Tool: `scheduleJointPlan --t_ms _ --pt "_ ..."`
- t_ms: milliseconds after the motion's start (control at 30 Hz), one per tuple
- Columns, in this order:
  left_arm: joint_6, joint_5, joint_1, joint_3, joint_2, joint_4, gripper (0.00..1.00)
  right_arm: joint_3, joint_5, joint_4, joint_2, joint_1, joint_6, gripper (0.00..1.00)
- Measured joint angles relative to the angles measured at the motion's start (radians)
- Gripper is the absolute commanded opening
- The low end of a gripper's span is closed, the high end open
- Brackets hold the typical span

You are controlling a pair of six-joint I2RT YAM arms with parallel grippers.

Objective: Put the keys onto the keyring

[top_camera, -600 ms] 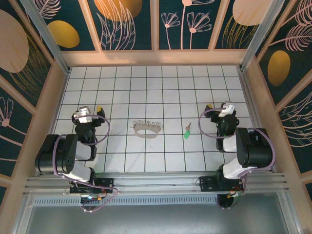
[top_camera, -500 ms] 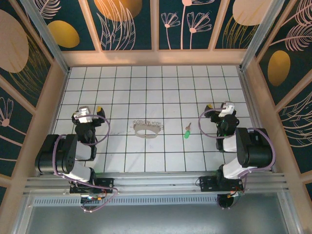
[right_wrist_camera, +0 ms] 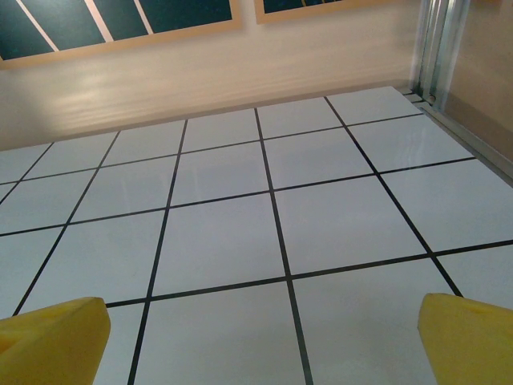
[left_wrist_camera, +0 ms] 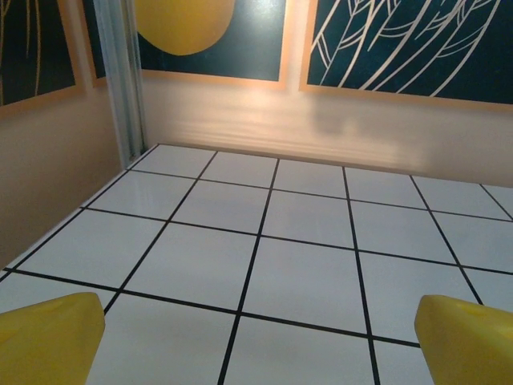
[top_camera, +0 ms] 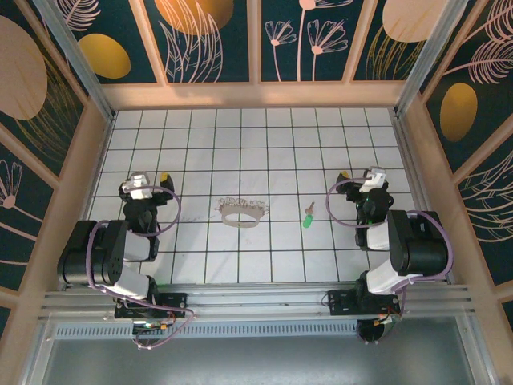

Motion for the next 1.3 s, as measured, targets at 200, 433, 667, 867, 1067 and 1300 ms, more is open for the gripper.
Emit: scheduleJointPlan --t_ms 200,433,667,867,1067,1300 --pt "0.000 0.005 0.000 0.005 -0.001 -0.016 0.99 0.000 0.000 0.000 0.000 0.000 0.000 0.99" --pt "0.002 0.003 0.000 0.052 -0.090 -0.157 0.99 0.040 -0.006 -0.120 -0.055 0.000 -0.006 0.99" --pt "-0.004 0.005 0.000 0.162 -0.207 -0.382 0.99 0.130 -0.006 -0.345 -0.232 0.005 0.006 0.99" --pt "-0.079 0.058 0.000 0.294 -0.250 -0.574 0.99 0.195 -0.063 -0.494 -0.379 0.005 0.101 0.99" --pt "-0.207 0.138 -0.020 0.354 -0.252 -0.695 0.99 0.221 -0.115 -0.588 -0.419 0.006 0.195 0.99" --pt "-0.299 0.198 -0.124 0.351 -0.257 -0.736 0.99 0.230 -0.194 -0.694 -0.405 0.115 0.224 0.92"
